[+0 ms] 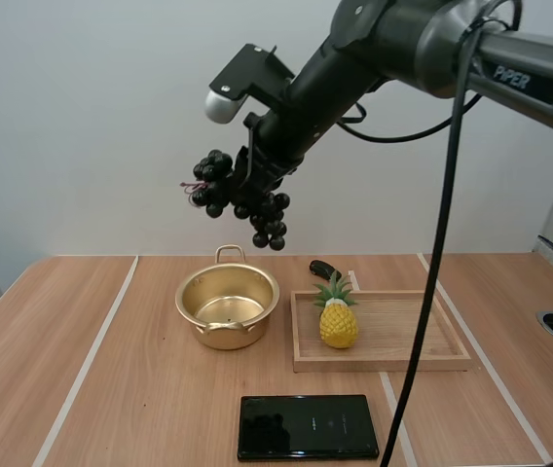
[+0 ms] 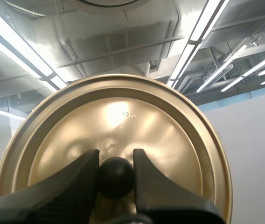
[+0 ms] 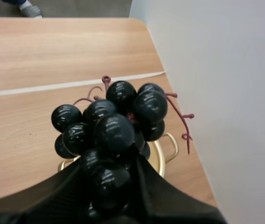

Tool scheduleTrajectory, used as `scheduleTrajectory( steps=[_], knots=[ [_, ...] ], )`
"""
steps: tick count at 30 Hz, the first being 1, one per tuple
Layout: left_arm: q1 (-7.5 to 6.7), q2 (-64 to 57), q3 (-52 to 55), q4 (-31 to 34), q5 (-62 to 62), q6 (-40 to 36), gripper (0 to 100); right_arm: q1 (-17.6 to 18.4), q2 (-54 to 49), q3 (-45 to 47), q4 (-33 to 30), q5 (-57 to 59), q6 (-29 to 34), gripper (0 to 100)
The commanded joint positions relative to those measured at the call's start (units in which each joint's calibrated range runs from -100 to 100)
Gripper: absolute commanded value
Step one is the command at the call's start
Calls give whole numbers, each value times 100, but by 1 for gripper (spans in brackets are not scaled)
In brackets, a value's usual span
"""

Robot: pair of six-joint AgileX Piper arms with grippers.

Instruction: Open the pot, put the grape inside, and close it

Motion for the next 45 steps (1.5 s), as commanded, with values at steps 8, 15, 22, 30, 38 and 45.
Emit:
scheduleTrajectory(
  steps=[8, 15, 22, 30, 38, 45],
  knots=[
    [-9, 14, -10, -67, 216, -21, 0, 772, 777, 110, -1534, -704, 1909, 0],
    [-9, 14, -10, -67, 216, -21, 0, 1069, 1245, 110, -2849, -1393, 3109, 0],
    [-9, 14, -10, -67, 216, -21, 0, 1069, 1709, 110, -3141, -1862, 3307, 0],
    [-9, 14, -10, -67, 216, -21, 0, 1069, 2299, 110, -3141, -2445, 3378, 0],
    [-9, 14, -10, -67, 216, -21, 0, 1062, 2705, 110, -3295, -2295, 3417, 0],
    [-9, 14, -10, -67, 216, -21, 0, 1030, 2935, 137, -4001, -2015, 3782, 0]
  ],
)
